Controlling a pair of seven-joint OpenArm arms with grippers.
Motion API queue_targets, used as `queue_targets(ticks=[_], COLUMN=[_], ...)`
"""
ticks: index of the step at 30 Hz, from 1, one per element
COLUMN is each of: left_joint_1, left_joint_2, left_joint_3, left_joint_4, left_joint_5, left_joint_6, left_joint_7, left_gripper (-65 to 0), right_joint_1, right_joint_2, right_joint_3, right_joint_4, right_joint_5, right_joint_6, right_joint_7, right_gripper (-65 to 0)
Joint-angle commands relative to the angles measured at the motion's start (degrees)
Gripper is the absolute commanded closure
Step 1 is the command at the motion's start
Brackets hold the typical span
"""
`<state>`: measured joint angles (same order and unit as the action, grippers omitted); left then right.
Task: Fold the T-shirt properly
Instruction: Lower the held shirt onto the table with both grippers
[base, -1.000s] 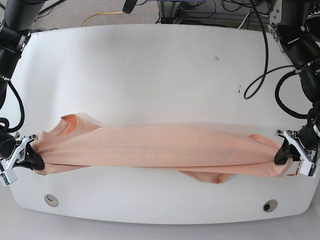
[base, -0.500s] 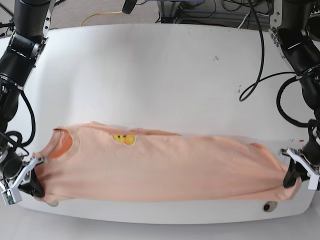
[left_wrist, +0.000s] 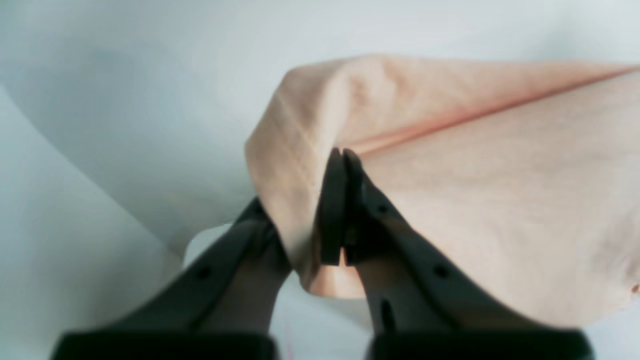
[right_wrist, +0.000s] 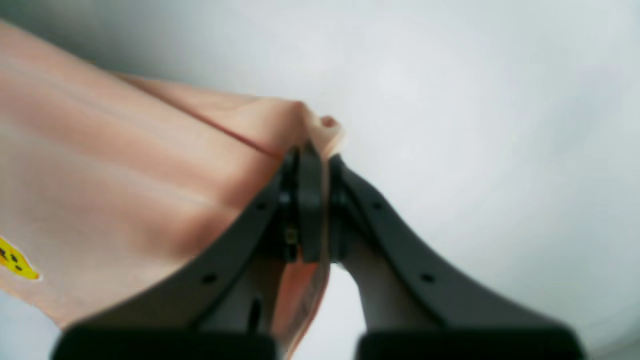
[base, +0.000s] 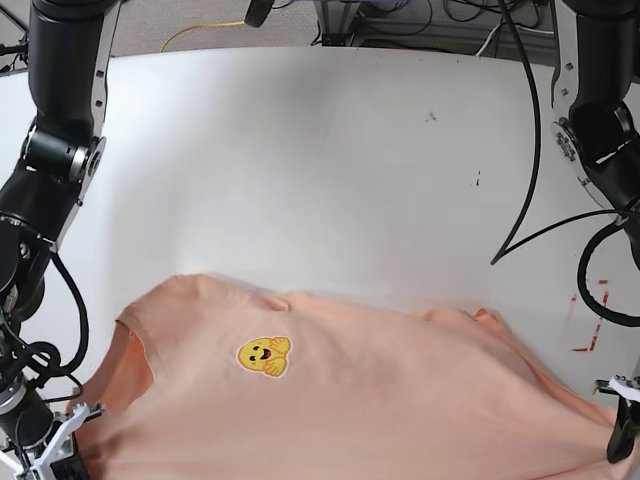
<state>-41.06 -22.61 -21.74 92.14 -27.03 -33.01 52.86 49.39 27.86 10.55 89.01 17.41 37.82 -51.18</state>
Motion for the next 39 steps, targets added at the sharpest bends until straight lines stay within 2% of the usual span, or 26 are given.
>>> queue_targets(ticks=[1,6,8,12,17,22,24,27,32,37,39], left_joint_1=[-2.5,-8.74,-11.12,-18.24,-24.57,-23.25,-20.61,-14.63,-4.52,6.55,11.83], left_joint_2=[-0.82,-1.61,-2.31,-2.66,-2.66,-2.4,-2.22,-0.73,-0.55,-0.29,-0.29], left_joint_3=[-0.37,-0.55,-0.29,-0.2,1.03,3.32,3.32,3.06,1.12,0.07,-1.87], left_joint_4=[0.83,0.57,0.74,0.21,-0.93,-1.37,-0.58,2.15,6.9,8.48,10.68], left_joint_5=[-0.53,-0.36,-0.36,-0.45,-0.53,-0.8,-0.8,-0.89,-1.15,-7.13,-9.24], left_joint_6=[0.36,0.36,0.44,2.55,2.73,2.47,2.47,2.47,2.38,2.38,2.55], left_joint_7=[-1.39,-1.3,-1.21,-1.12,-1.12,-1.12,-1.12,-1.12,-1.12,-1.12,-1.12], left_gripper=[0.0,0.0,0.0,0.0,0.0,0.0,0.0,0.0,0.0,0.0,0.0], right_joint_1=[4.46,13.16,16.33,23.19,25.41,25.41,25.21,18.09,7.27,-6.18,-13.21], right_joint_2=[1.64,1.73,2.69,4.01,4.1,4.36,4.89,4.98,4.71,3.31,2.43], right_joint_3=[0.05,-3.03,-4.96,-9.8,-11.91,-12.61,-10.5,-6.11,-0.04,3.3,7.17], right_joint_4=[-0.7,-6.51,-7.91,-9.58,-9.58,-6.86,-4.66,0.0,7.65,14.86,18.72], right_joint_5=[-0.84,-0.84,-0.84,-0.57,-0.57,-0.49,-0.49,-0.49,-0.49,-0.49,-0.49], right_joint_6=[-0.77,-0.77,-0.77,-0.77,-0.77,-0.5,1.08,2.18,2.18,2.18,2.18], right_joint_7=[1.46,1.46,1.46,1.55,1.29,-2.4,-3.64,-4.51,-8.03,-8.21,-8.29], right_gripper=[0.0,0.0,0.0,0.0,0.0,0.0,0.0,0.0,0.0,0.0,0.0])
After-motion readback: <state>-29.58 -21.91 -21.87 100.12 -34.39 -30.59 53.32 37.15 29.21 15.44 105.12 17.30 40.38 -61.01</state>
